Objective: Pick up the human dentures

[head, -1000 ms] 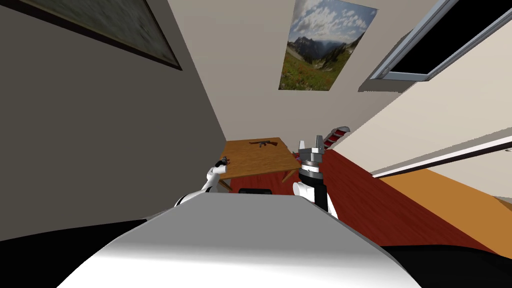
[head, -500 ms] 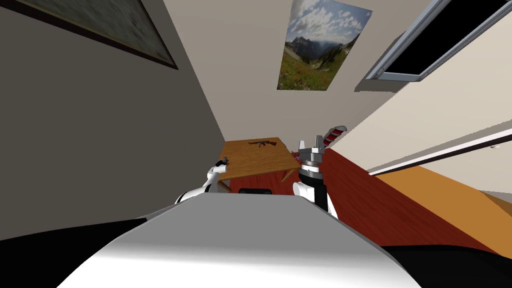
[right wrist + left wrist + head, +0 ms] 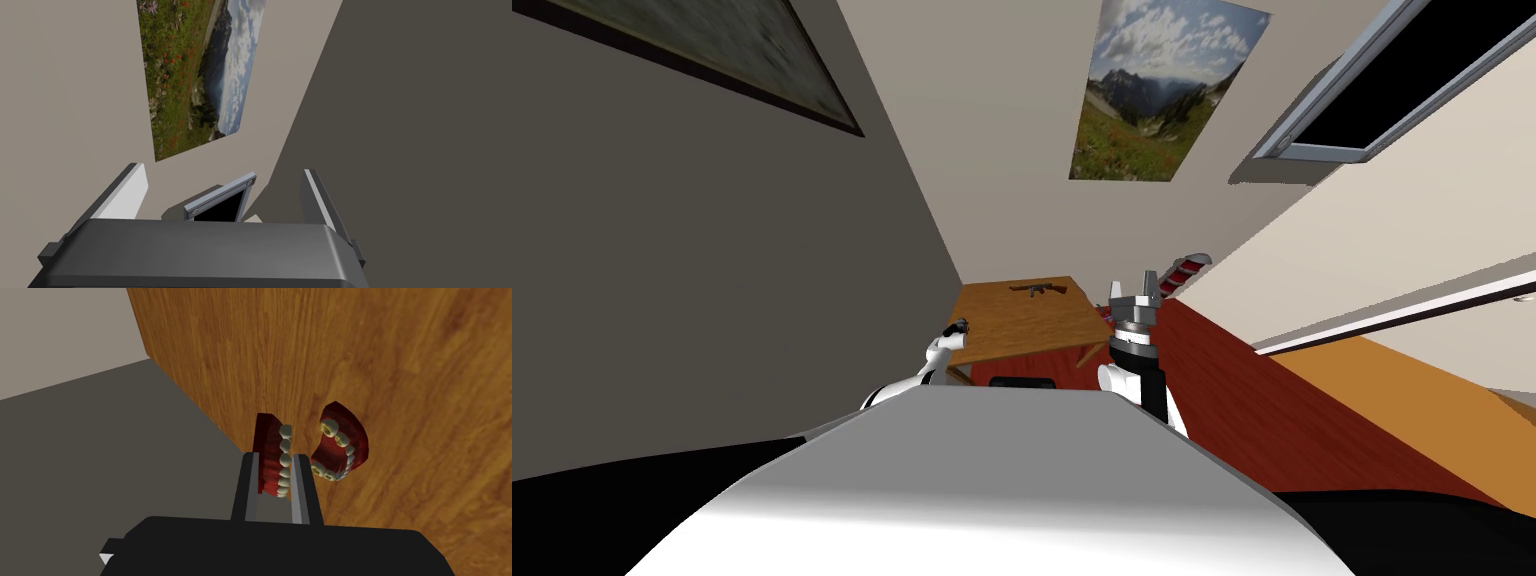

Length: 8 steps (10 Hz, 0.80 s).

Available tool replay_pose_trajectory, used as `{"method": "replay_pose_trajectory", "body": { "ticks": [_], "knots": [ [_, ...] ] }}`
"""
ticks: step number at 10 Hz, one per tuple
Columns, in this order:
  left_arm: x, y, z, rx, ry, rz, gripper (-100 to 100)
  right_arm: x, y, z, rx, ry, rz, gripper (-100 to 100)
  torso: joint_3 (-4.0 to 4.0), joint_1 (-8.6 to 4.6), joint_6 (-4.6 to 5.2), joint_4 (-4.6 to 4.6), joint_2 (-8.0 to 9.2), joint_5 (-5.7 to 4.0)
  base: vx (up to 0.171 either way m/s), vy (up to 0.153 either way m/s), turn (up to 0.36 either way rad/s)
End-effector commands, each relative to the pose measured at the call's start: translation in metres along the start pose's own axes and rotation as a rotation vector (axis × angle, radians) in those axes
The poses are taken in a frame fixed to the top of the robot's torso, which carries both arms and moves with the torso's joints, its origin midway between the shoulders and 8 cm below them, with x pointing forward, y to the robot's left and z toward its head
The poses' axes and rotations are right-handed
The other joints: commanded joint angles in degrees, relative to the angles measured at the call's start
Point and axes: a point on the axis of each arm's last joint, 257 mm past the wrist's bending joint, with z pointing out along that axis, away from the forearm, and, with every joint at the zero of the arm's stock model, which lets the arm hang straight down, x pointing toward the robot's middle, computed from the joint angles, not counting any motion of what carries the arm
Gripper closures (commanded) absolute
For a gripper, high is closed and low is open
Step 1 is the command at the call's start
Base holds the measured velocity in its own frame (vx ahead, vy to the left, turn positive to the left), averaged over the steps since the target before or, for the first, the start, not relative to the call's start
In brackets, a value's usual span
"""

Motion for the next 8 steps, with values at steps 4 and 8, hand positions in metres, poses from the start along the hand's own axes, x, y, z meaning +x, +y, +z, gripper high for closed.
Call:
{"method": "replay_pose_trajectory", "body": {
  "ticks": [4, 8],
  "knots": [
    [0.0, 0.002, 0.0, -0.003, 0.0, -0.018, 0, 0.0, 0.0, 0.0, 0.0, 0.0, 0.0, 0, 0.0, -0.21, 0.15, -0.03, 0.03, -0.18, 0.002, 0.0, 0.007],
    [0.001, -0.012, 0.001, 0.004, -0.001, 0.006, 0, 0.0, 0.0, 0.0, 0.0, 0.0, 0.0, 0, 0.13, -0.21, 0.1, 0.03, 0.24, -0.16, -0.049, -0.007, -0.02]
  ]
}}
